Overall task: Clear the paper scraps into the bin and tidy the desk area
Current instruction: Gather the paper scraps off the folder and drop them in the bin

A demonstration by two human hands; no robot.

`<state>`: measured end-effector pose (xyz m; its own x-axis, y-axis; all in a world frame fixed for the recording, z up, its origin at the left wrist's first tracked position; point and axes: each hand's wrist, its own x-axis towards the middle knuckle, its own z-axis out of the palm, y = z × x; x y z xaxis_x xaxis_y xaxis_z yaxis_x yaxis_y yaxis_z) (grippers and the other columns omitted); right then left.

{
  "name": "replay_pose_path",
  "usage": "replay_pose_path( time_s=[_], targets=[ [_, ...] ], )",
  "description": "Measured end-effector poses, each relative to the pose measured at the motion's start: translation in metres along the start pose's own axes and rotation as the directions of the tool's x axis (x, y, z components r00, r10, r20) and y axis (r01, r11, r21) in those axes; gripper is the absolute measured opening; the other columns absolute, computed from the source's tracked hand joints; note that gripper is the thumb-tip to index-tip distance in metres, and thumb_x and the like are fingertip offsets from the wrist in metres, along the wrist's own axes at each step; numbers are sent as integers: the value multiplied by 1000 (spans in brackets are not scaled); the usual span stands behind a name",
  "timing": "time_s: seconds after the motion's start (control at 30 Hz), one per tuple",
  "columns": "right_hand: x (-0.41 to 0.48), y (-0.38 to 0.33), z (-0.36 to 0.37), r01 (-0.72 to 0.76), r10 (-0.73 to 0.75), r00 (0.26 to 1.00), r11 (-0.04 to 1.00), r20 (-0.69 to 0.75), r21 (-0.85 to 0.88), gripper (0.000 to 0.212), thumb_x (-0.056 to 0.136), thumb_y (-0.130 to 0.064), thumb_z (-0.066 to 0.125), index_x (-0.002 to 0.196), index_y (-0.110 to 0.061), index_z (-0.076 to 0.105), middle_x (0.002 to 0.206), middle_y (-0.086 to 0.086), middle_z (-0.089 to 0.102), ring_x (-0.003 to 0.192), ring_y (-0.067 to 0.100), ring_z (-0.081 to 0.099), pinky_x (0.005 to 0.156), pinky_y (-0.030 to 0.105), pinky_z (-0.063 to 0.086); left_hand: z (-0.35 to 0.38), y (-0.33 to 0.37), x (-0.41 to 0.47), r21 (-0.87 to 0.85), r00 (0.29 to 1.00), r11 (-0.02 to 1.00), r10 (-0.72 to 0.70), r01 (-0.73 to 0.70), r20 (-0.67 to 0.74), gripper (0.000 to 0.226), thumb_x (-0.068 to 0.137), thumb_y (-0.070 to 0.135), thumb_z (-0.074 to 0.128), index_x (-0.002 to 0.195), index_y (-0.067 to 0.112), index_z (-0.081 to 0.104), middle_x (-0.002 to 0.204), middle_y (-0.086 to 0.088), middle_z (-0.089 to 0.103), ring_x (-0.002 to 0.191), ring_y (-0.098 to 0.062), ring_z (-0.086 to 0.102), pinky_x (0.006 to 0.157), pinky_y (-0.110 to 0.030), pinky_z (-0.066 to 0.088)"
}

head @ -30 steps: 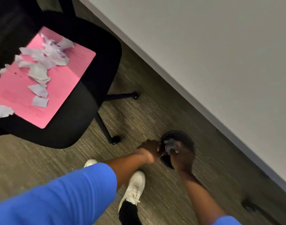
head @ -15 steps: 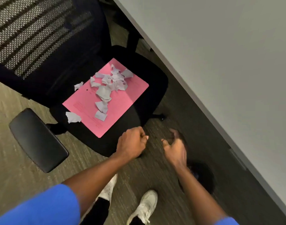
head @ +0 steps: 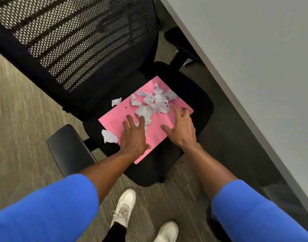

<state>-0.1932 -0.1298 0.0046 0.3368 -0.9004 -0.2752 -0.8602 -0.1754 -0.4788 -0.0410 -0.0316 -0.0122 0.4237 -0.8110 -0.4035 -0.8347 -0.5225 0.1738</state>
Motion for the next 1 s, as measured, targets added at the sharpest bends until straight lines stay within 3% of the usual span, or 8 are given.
replay_pose_path(
  time_s=[0.1,0.33,0.4,0.5,0.67,0.83,1.0],
  targets=[
    [28,-19,5,14,-13,1000,996,10,-86,95,86,-50,79,160,-44,21,172,15,13,155,43,29,108,60,49,2,-8,12,-7,999,999,39,-39,38,129,74,45,94,167,33,6,170,-23,4,153,-48,20,103,-48,53],
    [71,-38,15,65,-47,996,963,74,-260,91,91,-45,77,162,-47,21,175,16,4,155,46,31,108,60,50,4,-16,21,-65,987,985,157,-159,-28,97,87,28,85,165,28,28,162,-16,25,143,-35,34,96,-40,55],
    [80,-40,16,78,-52,995,943,87,-323,86,90,-46,77,160,-48,26,175,16,9,153,47,33,104,58,53,4,-19,24,-87,984,980,174,-178,-46,85,89,23,83,161,25,38,160,-14,30,139,-33,40,98,-40,54],
    [87,-40,16,120,-87,991,915,102,-385,70,91,-44,76,153,-42,43,163,14,31,140,43,45,96,55,56,4,-24,28,-98,974,971,208,-216,-93,61,93,18,78,149,19,54,158,-12,37,131,-31,47,95,-39,56],
    [80,-36,25,160,-162,987,926,21,-342,38,96,-23,74,134,-25,67,140,11,51,119,34,52,81,44,56,9,-31,30,-132,960,961,218,-243,-175,34,100,16,68,134,12,69,141,-9,56,118,-24,54,90,-33,54],
    [64,-36,34,133,-151,987,953,-48,-273,26,93,-20,78,118,-16,75,119,11,61,109,32,58,81,45,59,8,-31,29,-264,969,948,124,-180,-216,22,100,14,70,121,10,73,121,-9,69,107,-25,62,88,-36,53],
    [53,-31,40,89,-111,987,981,-120,-174,18,91,-15,79,109,-12,80,107,9,65,94,27,67,69,32,51,6,-29,29,-350,976,929,42,-117,-214,16,99,10,70,114,7,75,115,-9,72,107,-26,66,90,-34,51]
  ],
)
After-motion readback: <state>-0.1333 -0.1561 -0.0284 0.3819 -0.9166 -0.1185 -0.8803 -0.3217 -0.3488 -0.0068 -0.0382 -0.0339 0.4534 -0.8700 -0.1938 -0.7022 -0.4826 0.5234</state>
